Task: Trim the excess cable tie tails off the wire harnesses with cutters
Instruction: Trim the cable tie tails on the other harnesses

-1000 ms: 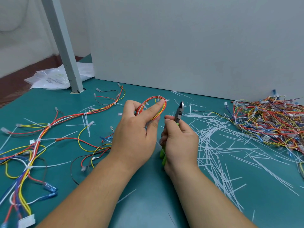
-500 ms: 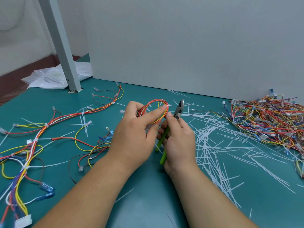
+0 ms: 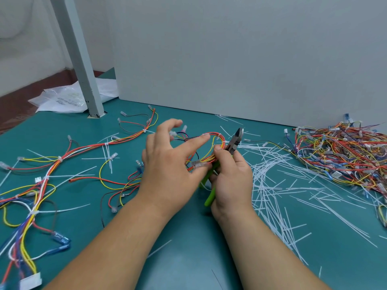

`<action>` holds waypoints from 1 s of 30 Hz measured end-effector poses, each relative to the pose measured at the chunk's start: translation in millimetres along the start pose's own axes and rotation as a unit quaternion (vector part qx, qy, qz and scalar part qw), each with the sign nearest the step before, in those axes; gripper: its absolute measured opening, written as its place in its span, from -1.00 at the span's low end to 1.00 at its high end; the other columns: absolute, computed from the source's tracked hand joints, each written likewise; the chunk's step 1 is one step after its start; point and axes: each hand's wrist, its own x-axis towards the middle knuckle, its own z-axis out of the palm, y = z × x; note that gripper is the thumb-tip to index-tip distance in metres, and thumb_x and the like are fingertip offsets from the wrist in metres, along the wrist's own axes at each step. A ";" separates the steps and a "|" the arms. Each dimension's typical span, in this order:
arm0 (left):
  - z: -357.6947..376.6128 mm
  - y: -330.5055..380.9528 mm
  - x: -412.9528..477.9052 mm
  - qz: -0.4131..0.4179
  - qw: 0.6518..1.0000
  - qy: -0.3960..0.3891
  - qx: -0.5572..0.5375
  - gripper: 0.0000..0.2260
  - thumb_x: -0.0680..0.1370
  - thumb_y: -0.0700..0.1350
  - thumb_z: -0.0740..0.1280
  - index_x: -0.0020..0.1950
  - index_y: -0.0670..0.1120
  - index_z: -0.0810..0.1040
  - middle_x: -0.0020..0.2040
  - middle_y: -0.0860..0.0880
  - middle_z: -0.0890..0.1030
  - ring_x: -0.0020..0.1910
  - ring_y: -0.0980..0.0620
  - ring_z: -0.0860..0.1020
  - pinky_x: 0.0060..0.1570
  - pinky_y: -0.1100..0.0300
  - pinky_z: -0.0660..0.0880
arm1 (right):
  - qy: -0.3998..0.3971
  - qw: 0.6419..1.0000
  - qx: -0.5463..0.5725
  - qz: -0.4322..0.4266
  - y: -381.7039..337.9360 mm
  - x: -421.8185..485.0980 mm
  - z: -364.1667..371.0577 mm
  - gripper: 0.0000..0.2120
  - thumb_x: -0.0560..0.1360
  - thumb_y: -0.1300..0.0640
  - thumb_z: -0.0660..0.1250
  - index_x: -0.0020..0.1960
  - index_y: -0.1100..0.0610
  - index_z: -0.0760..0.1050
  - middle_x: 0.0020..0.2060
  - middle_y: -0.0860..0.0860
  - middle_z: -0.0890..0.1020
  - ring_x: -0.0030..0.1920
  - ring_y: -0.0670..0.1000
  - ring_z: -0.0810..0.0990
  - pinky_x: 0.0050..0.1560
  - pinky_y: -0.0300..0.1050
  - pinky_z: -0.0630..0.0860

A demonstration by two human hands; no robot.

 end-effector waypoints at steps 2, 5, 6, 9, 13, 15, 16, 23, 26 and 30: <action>-2.3 1.2 1.5 -0.013 1.000 0.008 -0.005 -0.58 0.36 0.27 0.44 0.22 0.29 0.63 0.26 0.07 0.38 0.14 -0.03 0.41 0.20 -0.02 0.40 | 0.016 0.999 0.034 0.017 -1.2 3.3 -1.0 -0.76 0.63 0.25 0.33 -0.20 0.06 0.54 -0.39 0.02 0.52 -0.34 0.05 0.51 -0.26 -0.11 0.50; -3.7 3.6 2.9 -0.041 0.998 -0.043 -0.037 -0.62 0.43 0.37 0.29 0.07 0.22 0.68 0.00 0.16 0.49 0.05 0.06 0.51 0.13 -0.06 0.48 | 0.051 0.995 0.074 0.049 -4.3 8.3 -2.9 -0.77 0.62 0.22 0.34 -0.20 0.06 0.52 -0.42 -0.02 0.53 -0.41 -0.04 0.52 -0.33 -0.16 0.50; -3.3 3.4 2.5 -0.050 0.995 -0.073 -0.040 -0.63 0.45 0.37 0.25 0.04 0.20 0.68 -0.08 0.15 0.53 -0.01 0.09 0.54 0.11 -0.07 0.50 | 0.065 0.992 0.091 0.062 -5.5 10.3 -3.5 -0.82 0.62 0.21 0.35 -0.16 0.07 0.52 -0.40 -0.02 0.55 -0.39 -0.05 0.54 -0.30 -0.14 0.52; -0.2 1.4 -0.3 -0.049 0.987 -0.151 0.005 -0.71 0.53 0.31 0.28 0.09 0.21 0.66 -0.14 0.15 0.58 -0.07 0.13 0.56 0.14 -0.05 0.47 | 0.086 0.980 0.146 0.105 -8.5 16.2 -5.6 -0.95 0.63 0.15 0.35 0.03 0.13 0.53 -0.23 0.09 0.59 -0.23 0.05 0.60 -0.08 0.01 0.59; 1.2 -0.1 -2.1 -0.037 0.981 -0.187 0.020 -0.79 0.54 0.25 0.34 0.12 0.26 0.63 -0.18 0.16 0.55 -0.10 0.14 0.52 0.15 0.00 0.41 | 0.097 0.966 0.197 0.138 -6.0 20.6 -8.3 -0.80 0.63 0.09 0.36 0.20 0.14 0.47 0.01 0.19 0.55 0.08 0.18 0.55 0.36 0.35 0.46; 1.4 -0.7 -2.1 -0.030 0.980 -0.198 0.013 -0.87 0.56 0.19 0.36 0.07 0.25 0.63 -0.22 0.14 0.53 -0.14 0.13 0.50 0.09 -0.01 0.45 | 0.087 0.966 0.205 0.131 -6.3 19.5 -7.7 -0.83 0.62 0.10 0.36 0.16 0.15 0.50 -0.08 0.16 0.59 0.06 0.17 0.58 0.16 0.20 0.54; 1.6 -1.7 -2.2 -0.031 0.980 -0.198 0.001 -0.89 0.57 0.16 0.37 0.05 0.24 0.64 -0.23 0.13 0.52 -0.16 0.13 0.49 0.05 0.00 0.48 | 0.082 0.967 0.204 0.127 -6.7 19.0 -7.8 -0.88 0.62 0.10 0.37 0.09 0.15 0.53 -0.17 0.12 0.61 -0.02 0.15 0.61 0.03 0.09 0.55; 3.9 -8.4 0.7 -0.078 0.992 -0.055 -0.079 -0.87 0.54 0.16 0.31 0.00 0.20 0.62 -0.28 0.09 0.56 -0.29 0.13 0.51 -0.27 0.12 0.48 | 0.067 0.977 0.164 0.117 -7.5 11.5 -3.1 -0.85 0.61 0.10 0.35 0.08 0.17 0.60 -0.35 0.00 0.51 -0.31 0.00 0.50 -0.21 -0.08 0.47; 3.2 -9.8 3.0 -0.113 0.986 -0.023 -0.117 -0.88 0.56 0.15 0.28 -0.02 0.23 0.60 -0.39 0.17 0.55 -0.48 0.11 0.46 -0.44 0.23 0.39 | 0.071 0.983 0.142 0.095 -5.7 11.3 -2.9 -0.88 0.61 0.13 0.37 0.10 0.15 0.58 -0.34 0.00 0.53 -0.31 0.00 0.55 -0.15 -0.07 0.49; 0.1 -4.6 5.8 -0.155 0.964 0.003 -0.217 -0.83 0.59 0.08 0.29 -0.04 0.39 0.59 -0.26 0.17 0.66 -0.47 0.07 0.59 -0.39 0.14 0.56 | 0.061 0.990 0.110 0.062 -4.6 11.6 -4.9 -0.92 0.62 0.10 0.35 0.07 0.07 0.60 -0.29 -0.03 0.59 -0.15 -0.04 0.62 0.00 -0.03 0.47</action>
